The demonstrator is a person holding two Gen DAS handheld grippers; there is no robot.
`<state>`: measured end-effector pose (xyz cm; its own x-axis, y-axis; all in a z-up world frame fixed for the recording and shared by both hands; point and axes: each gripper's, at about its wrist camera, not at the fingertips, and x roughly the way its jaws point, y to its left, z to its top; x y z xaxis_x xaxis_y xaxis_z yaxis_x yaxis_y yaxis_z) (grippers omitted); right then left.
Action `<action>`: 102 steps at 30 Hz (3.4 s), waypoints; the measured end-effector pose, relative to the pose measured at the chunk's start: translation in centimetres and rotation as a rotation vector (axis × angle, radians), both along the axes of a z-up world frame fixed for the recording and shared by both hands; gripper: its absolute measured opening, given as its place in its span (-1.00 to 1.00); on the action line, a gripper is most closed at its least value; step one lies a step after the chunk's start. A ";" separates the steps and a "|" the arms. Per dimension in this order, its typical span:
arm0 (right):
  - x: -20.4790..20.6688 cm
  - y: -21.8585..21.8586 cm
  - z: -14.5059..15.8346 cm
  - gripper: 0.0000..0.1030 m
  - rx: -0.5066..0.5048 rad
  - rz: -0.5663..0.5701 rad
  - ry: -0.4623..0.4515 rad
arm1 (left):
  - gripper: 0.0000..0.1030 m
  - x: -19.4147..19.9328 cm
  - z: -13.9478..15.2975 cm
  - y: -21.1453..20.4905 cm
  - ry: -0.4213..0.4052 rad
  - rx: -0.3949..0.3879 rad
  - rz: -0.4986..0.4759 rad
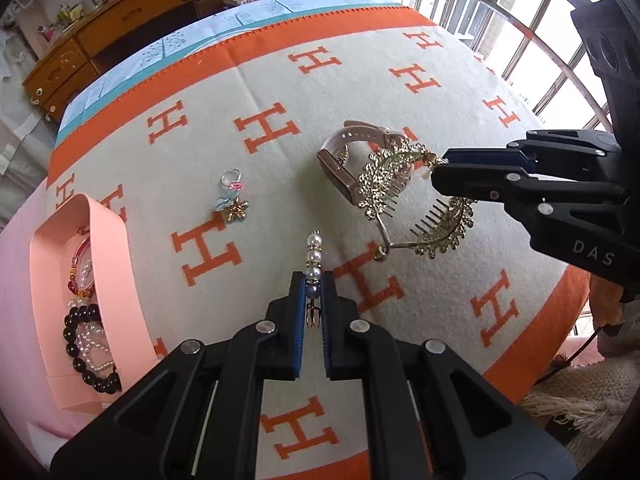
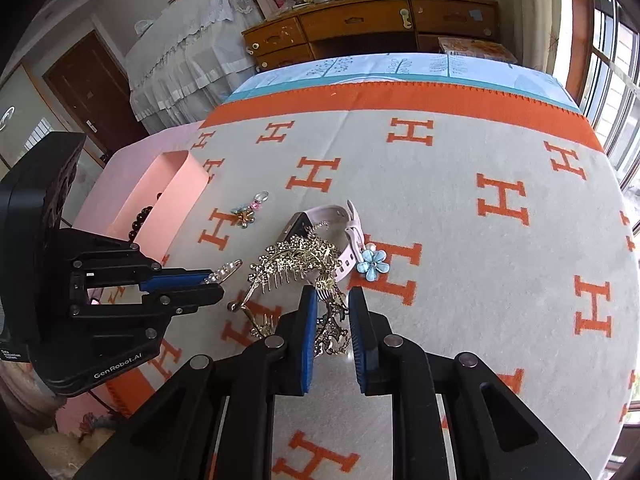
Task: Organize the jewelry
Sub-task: 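Carry the brooch into the pink box while the right lowers the hair comb in and opens, then lift both open grippers out of the box toward the loose jewelry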
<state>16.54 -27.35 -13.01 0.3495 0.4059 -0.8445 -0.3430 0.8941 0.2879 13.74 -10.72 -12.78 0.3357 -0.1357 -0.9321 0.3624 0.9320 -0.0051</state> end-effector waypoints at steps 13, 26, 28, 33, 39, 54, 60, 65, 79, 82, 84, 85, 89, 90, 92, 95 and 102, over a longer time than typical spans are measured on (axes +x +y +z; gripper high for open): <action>-1.8 2.8 8.8 -0.94 0.000 0.023 -0.164 | -0.90 -4.0 8.7 8.0 -0.177 -0.011 0.170; -1.6 9.0 18.8 -0.94 -0.014 0.098 -0.317 | -0.90 -5.0 10.3 16.4 -0.226 -0.034 0.334; -1.1 10.9 19.6 -0.94 -0.008 0.119 -0.315 | -0.90 -5.0 9.7 17.6 -0.218 -0.046 0.356; 0.7 16.9 19.8 -0.94 -0.001 0.184 -0.282 | -0.90 -4.6 6.7 19.9 -0.175 -0.065 0.408; 2.7 24.9 17.5 -0.95 -0.023 0.256 -0.218 | -0.90 -4.6 2.9 22.2 -0.122 -0.098 0.454; 7.6 37.6 6.3 -0.94 -0.003 0.291 0.006 | -0.73 -6.4 1.1 24.3 -0.142 -0.147 0.475; 10.4 37.9 1.8 -0.94 -0.066 0.235 0.068 | -0.36 -6.8 1.7 24.2 -0.174 -0.157 0.484; 10.4 36.8 1.0 -0.92 -0.104 0.231 0.040 | -0.31 -6.9 2.5 23.9 -0.192 -0.168 0.489; 5.6 27.9 5.4 -0.52 -0.025 0.199 -0.053 | -0.20 -7.2 4.5 21.3 -0.219 -0.157 0.457; 4.5 25.1 6.8 -0.48 -0.002 0.170 -0.062 | 0.07 -7.3 5.1 20.5 -0.224 -0.172 0.443; 4.0 23.0 7.6 -0.27 0.012 0.148 -0.074 | 0.11 -7.4 5.5 19.9 -0.228 -0.175 0.434; 3.7 21.8 8.0 -0.27 0.014 0.132 -0.086 | 0.12 -7.3 5.7 19.4 -0.226 -0.174 0.429; 2.8 17.4 9.6 -0.27 0.014 0.092 -0.112 | 0.12 -6.8 6.5 17.5 -0.219 -0.164 0.405; 2.6 16.2 9.9 -0.27 0.013 0.078 -0.120 | 0.12 -6.6 6.8 16.9 -0.218 -0.160 0.396; 2.3 14.0 10.6 -0.27 0.014 0.054 -0.134 | 0.12 -6.2 7.3 15.6 -0.223 -0.152 0.376; 1.8 10.6 11.4 -0.27 0.010 0.010 -0.153 | 0.12 -5.4 8.0 13.6 -0.228 -0.143 0.346; 1.0 3.6 11.2 -0.27 -0.003 -0.077 -0.144 | 0.12 -3.1 8.7 9.0 -0.202 -0.149 0.301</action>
